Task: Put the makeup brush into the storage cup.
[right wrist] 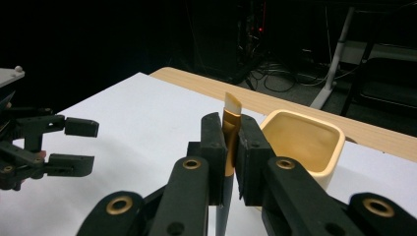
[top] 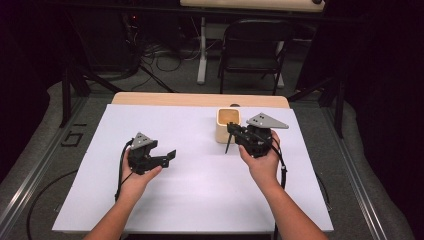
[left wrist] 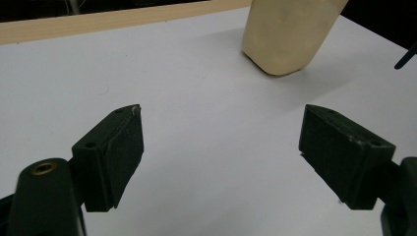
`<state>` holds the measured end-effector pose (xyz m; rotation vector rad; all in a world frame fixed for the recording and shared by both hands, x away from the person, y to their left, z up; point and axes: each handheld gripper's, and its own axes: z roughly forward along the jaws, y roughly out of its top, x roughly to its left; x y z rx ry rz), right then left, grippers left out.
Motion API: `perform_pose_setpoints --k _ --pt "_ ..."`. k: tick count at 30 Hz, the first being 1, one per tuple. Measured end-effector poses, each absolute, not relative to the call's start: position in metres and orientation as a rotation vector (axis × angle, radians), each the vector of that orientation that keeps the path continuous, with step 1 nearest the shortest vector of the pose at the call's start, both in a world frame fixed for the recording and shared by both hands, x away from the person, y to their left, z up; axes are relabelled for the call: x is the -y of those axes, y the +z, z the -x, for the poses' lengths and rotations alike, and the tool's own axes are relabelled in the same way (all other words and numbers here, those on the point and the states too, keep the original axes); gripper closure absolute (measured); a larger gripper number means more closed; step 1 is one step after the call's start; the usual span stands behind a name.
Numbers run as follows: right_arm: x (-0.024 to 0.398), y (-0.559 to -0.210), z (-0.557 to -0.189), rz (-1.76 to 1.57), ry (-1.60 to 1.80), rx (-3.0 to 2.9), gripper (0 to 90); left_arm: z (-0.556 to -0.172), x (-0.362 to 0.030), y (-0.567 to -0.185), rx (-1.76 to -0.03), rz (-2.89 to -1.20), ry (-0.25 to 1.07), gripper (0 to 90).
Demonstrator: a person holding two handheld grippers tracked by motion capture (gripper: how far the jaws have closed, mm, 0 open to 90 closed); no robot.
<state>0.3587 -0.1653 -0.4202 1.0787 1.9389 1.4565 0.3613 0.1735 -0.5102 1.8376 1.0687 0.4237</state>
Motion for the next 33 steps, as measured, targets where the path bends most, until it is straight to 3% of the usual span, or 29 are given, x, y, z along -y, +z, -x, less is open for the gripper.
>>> perform_pose_setpoints --k 33 --pt "0.155 -0.373 -0.409 -1.062 1.320 -1.874 83.8 -0.360 -0.175 -0.509 -1.067 -1.834 0.425 17.5"
